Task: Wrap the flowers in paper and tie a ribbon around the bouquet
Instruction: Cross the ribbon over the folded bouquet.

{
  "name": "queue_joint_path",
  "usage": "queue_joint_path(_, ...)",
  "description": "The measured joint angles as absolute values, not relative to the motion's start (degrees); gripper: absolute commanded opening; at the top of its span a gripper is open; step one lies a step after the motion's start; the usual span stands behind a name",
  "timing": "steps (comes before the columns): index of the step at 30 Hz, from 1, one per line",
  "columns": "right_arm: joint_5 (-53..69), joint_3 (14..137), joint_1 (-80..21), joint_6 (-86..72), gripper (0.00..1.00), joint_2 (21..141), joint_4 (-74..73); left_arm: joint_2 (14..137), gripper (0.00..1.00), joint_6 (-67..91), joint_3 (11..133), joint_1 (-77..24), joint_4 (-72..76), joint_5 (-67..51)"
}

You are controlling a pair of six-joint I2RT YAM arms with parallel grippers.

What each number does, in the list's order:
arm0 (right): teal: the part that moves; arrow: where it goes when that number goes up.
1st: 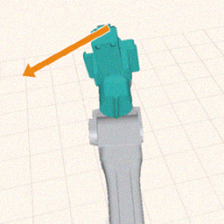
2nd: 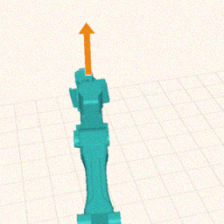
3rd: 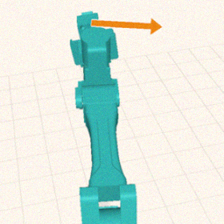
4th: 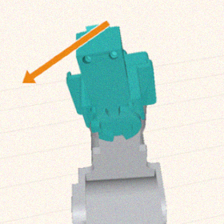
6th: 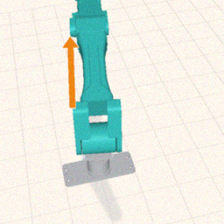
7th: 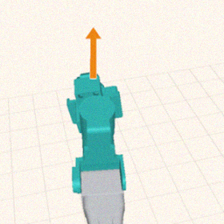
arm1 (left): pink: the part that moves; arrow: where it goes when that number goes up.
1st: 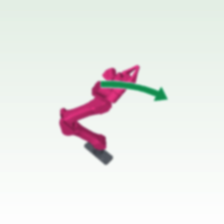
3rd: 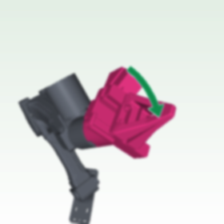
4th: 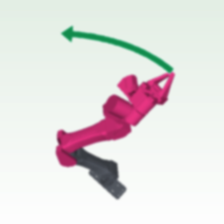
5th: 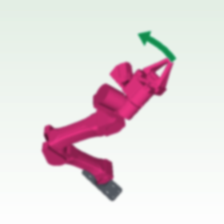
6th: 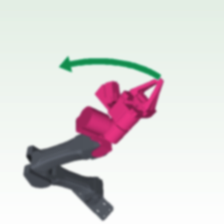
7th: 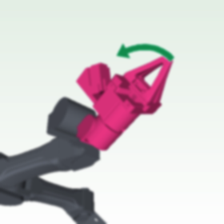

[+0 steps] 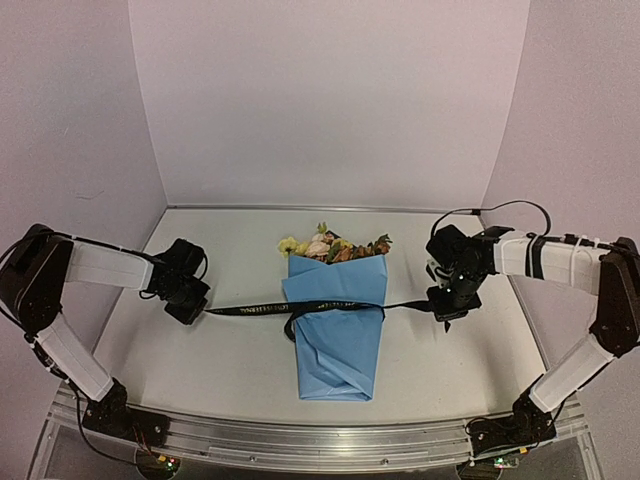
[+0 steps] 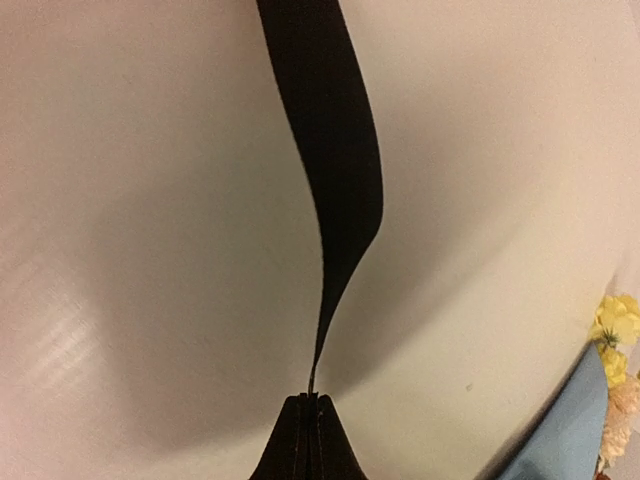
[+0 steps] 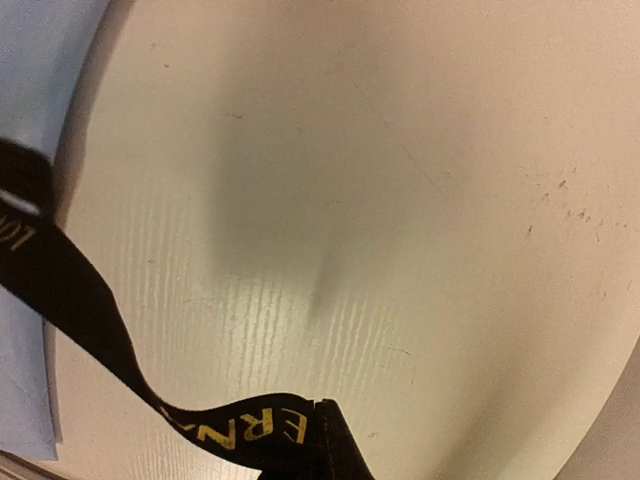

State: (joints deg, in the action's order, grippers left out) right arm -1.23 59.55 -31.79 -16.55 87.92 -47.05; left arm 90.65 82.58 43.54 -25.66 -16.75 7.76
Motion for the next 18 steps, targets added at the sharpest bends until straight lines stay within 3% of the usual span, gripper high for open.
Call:
queue_joint_path(8, -2.2, 59.5, -26.9, -19.1, 0.00, 91.1, -50.3, 88.0, 0.00, 71.9, 43.3, -18.2, -20.0, 11.1)
queue_joint_path(18, -1.0, 60.3, -21.9, -23.1, 0.00, 93.4, -54.1, 87.3, 0.00, 53.6, 48.7, -17.6, -17.6, 9.7)
